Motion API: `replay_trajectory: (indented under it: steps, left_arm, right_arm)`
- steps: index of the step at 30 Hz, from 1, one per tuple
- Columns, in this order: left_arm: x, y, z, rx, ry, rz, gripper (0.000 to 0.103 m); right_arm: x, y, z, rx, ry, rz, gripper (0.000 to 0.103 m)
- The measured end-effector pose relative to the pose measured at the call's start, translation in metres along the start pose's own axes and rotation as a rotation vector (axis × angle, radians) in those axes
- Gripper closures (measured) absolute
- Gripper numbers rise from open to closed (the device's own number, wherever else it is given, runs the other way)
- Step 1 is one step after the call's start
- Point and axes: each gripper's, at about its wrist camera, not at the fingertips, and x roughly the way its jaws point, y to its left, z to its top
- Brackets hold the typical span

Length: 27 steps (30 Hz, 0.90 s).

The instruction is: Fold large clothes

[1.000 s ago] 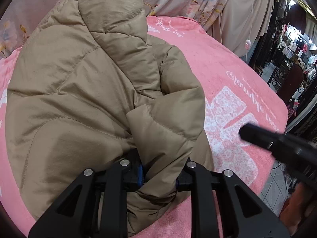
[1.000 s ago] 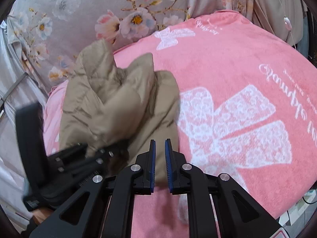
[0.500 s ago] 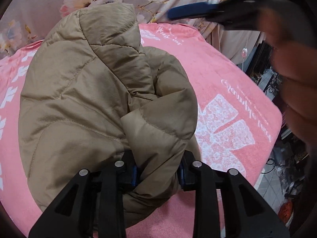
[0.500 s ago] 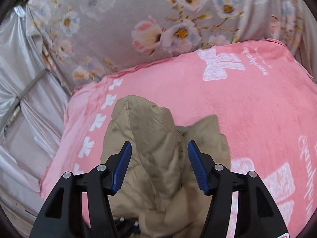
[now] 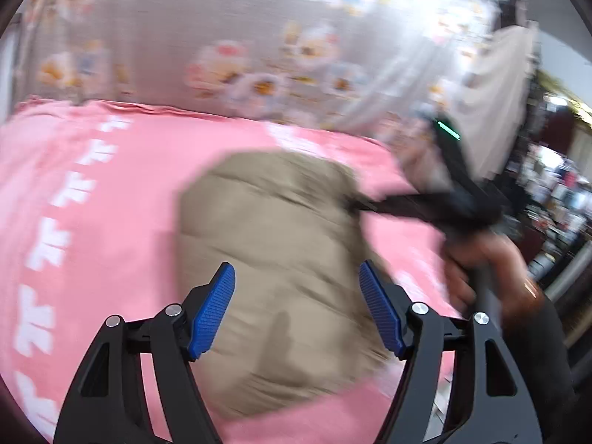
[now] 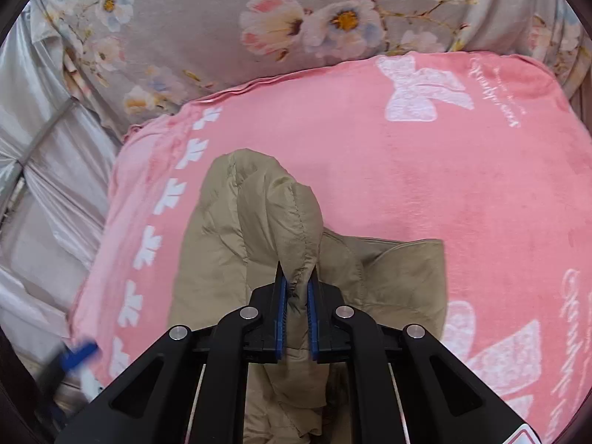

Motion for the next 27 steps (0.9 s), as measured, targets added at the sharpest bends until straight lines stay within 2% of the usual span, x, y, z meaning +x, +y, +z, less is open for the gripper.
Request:
replay_trajectory:
  steps: [3,6,14,20,27]
  left_arm:
    - [0.025,0.016,0.021,-0.036,0.029,0.035,0.036]
    - [0.059,0.012,0.029,-0.018,0.074,0.081,0.036]
    - [0.146,-0.007,0.013,0.004,0.211,0.179,0.039]
    - [0.173,-0.009,0.004,0.033,0.212,0.266,0.039]
    - [0.191,-0.007,-0.005,0.033,0.221,0.303,0.036]
  right_arm:
    - [0.001,-0.018,-0.009,0.011,-0.001,-0.043,0.095]
    - [0.004,-0.038,-0.021,0.033,-0.009,-0.077,0.095]
    - [0.019,-0.068,-0.042,0.086,-0.016,-0.141,0.095]
    - [0.044,-0.063,-0.052,0.059,-0.025,-0.222,0.094]
    - [0.068,-0.067,-0.062,0.06,-0.043,-0.263,0.091]
